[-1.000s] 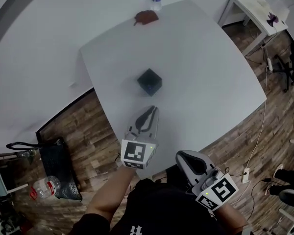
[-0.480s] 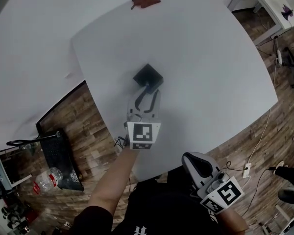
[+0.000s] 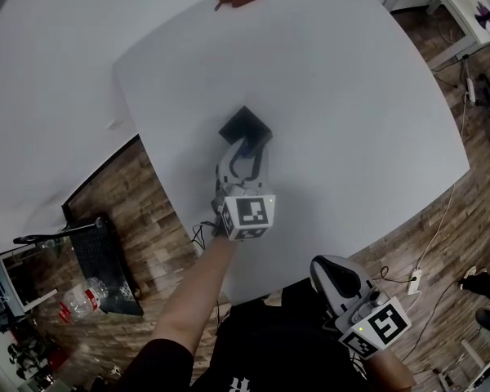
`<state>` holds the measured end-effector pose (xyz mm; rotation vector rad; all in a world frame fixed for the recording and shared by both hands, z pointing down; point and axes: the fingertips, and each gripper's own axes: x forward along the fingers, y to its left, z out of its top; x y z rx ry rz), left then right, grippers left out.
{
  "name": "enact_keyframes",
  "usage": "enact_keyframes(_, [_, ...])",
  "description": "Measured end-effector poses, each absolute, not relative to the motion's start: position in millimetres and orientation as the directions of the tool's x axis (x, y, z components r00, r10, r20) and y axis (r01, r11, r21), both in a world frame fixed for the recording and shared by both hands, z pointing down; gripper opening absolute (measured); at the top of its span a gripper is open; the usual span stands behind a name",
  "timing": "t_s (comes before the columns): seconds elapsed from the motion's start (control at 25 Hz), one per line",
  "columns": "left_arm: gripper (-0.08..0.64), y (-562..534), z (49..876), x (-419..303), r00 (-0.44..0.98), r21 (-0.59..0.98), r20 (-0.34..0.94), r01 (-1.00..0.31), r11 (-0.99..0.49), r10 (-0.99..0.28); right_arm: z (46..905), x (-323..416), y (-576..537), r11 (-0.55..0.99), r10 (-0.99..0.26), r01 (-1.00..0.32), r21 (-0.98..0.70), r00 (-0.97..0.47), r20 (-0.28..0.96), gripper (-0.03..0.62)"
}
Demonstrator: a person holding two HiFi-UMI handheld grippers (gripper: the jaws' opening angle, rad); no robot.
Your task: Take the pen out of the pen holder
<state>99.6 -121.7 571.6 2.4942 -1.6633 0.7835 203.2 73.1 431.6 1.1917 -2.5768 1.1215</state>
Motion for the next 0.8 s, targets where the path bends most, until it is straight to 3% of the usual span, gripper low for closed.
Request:
enact_keyframes(0.2, [0.126, -123.8, 573.9, 94.6, 0.273, -0.245, 0.431, -0.882, -0.402, -0.860, 432.2, 204.4, 72.1, 0.431, -0.622, -0.685, -0.587, -0.697, 0.357, 0.015])
enact_keyframes(0.4, [0.071, -126.3, 580.1, 88.3, 0.232, -0.287, 0.444, -0.878, -0.382, -0.866, 432.5, 205.5, 71.8, 0.433, -0.619, -0.681, -0.591, -0.701, 0.354, 0.015])
enact_keyframes(0.8, [0.063, -126.2, 569.0, 89.2, 0.223, -0.322, 0.414, -0.871, -0.371, -0.883, 427.9, 208.6, 72.7, 0.436, -0.631, -0.686, -0.583, -0.694, 0.346, 0.015])
